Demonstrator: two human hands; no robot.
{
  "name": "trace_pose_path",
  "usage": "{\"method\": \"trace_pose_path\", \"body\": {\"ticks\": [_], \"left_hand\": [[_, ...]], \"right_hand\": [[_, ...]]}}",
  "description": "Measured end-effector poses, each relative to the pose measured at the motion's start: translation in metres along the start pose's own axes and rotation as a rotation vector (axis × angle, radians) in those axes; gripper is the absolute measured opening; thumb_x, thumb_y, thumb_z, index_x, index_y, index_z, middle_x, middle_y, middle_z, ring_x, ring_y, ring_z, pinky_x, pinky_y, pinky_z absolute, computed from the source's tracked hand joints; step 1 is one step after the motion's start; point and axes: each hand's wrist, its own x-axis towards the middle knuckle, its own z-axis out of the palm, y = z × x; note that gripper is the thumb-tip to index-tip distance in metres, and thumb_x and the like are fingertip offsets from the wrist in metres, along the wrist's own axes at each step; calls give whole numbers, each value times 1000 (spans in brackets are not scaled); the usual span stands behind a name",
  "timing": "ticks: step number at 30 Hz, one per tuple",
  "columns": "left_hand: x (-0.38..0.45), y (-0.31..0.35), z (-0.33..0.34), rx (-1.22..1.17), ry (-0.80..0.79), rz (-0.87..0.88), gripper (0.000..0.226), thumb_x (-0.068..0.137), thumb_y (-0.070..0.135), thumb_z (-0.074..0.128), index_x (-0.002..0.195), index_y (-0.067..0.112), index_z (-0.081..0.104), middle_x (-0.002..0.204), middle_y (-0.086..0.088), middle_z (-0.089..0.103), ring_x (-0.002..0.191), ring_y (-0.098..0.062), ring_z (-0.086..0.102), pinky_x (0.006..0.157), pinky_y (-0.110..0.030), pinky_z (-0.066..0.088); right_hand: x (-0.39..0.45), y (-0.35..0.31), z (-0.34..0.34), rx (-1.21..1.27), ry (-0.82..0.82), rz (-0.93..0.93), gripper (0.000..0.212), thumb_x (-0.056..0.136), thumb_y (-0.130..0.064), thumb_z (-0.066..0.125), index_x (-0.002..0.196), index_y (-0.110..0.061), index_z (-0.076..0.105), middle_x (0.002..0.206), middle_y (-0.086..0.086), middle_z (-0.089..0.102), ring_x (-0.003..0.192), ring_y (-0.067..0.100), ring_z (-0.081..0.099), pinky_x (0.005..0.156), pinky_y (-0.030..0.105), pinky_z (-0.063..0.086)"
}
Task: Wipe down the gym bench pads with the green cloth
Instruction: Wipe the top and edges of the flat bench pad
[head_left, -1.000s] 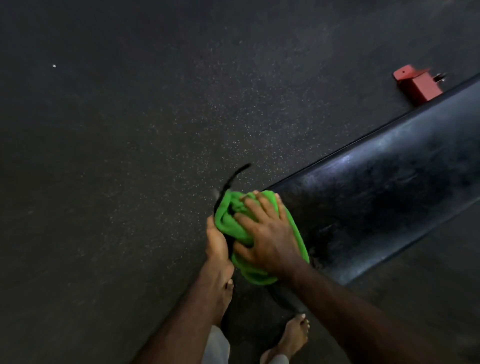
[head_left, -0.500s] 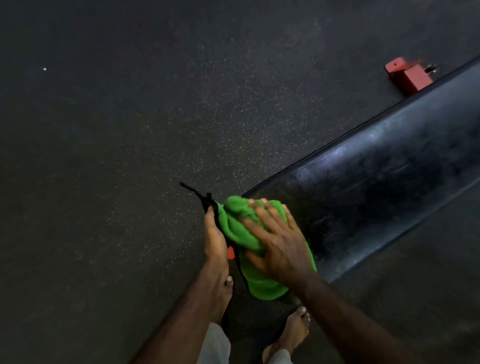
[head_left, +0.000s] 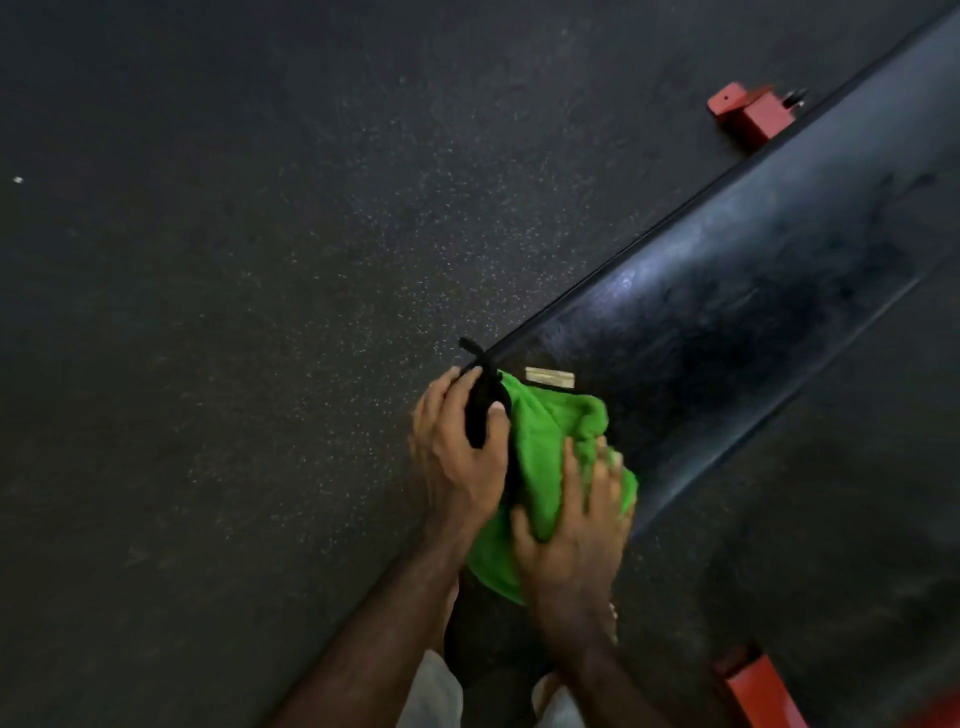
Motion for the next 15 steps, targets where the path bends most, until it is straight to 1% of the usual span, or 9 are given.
{"method": "trace_pose_path", "body": {"ticks": [2,4,5,7,9,10,11,12,15], "left_hand": [[-3,7,10,91,-36,132,53,91,42,55,140,22,62,150,2,54,142,-19,43,118,-40,30],[-6,12,19,110,-86,182,48,93,39,57,139,27,62,152,6,52,145,-17,40,121,-44,29],[-5,11,19,114,-92,187,46,94,40,57,138,28,63,151,7,53,145,-17,40,121,-45,30],[1,7,15,127,-65,189,46,95,44,54,137,26,64,150,5,54,142,-19,44,118,-47,32],[5,6,13,137,-55,191,48,96,45,52,137,23,64,149,3,54,141,-22,45,117,-47,34],[6,5,12,137,-52,194,48,96,44,51,136,23,65,149,2,55,140,-22,46,116,-47,34],[6,5,14,134,-54,196,48,95,43,51,136,23,65,149,1,55,140,-22,46,116,-47,35],[6,4,15,132,-54,196,47,95,42,51,136,23,65,149,0,55,139,-22,47,115,-47,36],[3,5,19,113,-61,187,46,95,36,53,137,24,64,150,-1,53,140,-22,46,116,-50,36]], "right_hand": [[-14,-4,6,-97,-107,-186,86,84,-66,57,155,-23,38,168,10,26,158,33,18,122,60,22],[-13,15,1,-176,-172,-420,84,88,-71,55,156,-25,37,169,5,23,159,28,13,121,57,23],[-10,27,-3,-188,-175,-448,83,89,-71,53,156,-26,37,170,4,22,159,26,12,122,58,22],[-11,43,-9,-153,-113,-263,80,91,-71,50,157,-27,38,171,4,23,159,25,17,123,59,22],[-24,34,-13,-26,-16,134,82,93,-73,46,161,-29,31,172,3,19,159,26,17,122,61,26],[-30,21,-11,14,16,275,84,93,-73,46,162,-30,26,172,3,16,158,26,16,119,63,31],[-35,7,-7,24,30,317,85,92,-72,47,162,-29,26,171,5,16,157,28,17,117,64,35],[-40,-6,-3,6,17,245,85,90,-70,49,160,-25,29,169,7,19,155,31,19,116,63,35],[-43,-6,7,-133,-136,-221,80,84,-68,50,150,-25,42,171,6,21,157,29,19,117,58,22]]}}
